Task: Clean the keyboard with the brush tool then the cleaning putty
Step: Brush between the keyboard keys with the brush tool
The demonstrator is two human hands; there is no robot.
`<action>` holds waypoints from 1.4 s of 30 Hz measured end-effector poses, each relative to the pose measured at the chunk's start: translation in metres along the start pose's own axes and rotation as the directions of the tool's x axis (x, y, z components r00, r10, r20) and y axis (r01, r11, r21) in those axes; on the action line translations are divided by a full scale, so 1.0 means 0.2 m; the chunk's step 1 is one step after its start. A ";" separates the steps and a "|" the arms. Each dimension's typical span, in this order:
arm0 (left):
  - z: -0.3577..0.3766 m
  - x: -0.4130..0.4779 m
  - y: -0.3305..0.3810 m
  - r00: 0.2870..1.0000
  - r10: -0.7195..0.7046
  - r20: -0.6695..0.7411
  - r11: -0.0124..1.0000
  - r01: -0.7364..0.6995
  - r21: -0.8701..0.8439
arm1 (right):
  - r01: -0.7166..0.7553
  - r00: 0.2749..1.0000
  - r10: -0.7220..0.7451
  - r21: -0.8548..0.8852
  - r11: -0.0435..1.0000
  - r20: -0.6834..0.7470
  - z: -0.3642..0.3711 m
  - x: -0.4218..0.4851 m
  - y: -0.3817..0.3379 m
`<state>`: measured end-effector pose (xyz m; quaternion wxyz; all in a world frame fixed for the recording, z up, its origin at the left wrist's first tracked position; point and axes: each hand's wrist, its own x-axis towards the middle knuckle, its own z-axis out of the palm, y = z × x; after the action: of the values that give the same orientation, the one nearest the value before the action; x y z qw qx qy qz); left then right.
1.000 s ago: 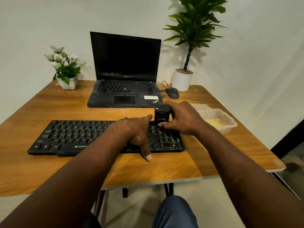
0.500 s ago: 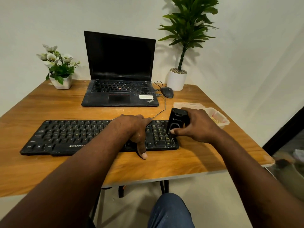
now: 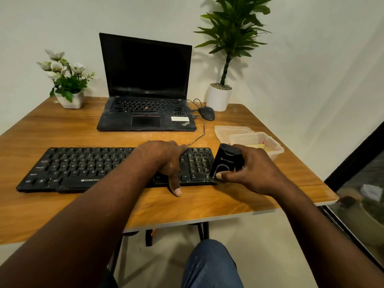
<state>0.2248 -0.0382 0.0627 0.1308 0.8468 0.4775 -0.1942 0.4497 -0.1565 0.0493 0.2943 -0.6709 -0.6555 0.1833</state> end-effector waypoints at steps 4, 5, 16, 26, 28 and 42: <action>0.00 0.01 0.00 1.000 0.001 0.000 1.000 -0.001 -0.013 | -0.033 0.980 0.029 -0.018 0.999 -0.198 0.06 -0.04 -0.01; 0.00 0.01 0.00 1.000 0.000 0.001 1.000 0.000 -0.011 | -0.040 0.976 0.035 -0.017 0.999 -0.215 0.10 -0.05 -0.03; 0.01 0.01 -0.01 1.000 0.011 -0.012 1.000 -0.011 -0.006 | -0.080 0.965 0.041 -0.141 0.987 -0.261 0.25 -0.08 -0.11; 0.00 -0.01 0.00 1.000 0.009 -0.003 1.000 -0.009 -0.008 | 0.077 0.936 -0.113 -0.117 0.990 -0.334 0.40 -0.19 -0.11; 0.00 -0.02 0.00 1.000 0.013 -0.007 1.000 -0.013 -0.009 | 0.058 0.914 -0.125 -0.180 0.982 -0.387 0.41 -0.20 -0.05; 0.01 -0.02 0.00 1.000 0.003 -0.003 1.000 -0.003 -0.011 | -0.048 0.868 -0.064 -0.212 0.976 -0.492 0.40 -0.25 0.05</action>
<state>0.2227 -0.0417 0.0632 0.1348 0.8471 0.4776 -0.1900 0.4042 -0.1936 -0.0247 0.3783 -0.7207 -0.5768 -0.0692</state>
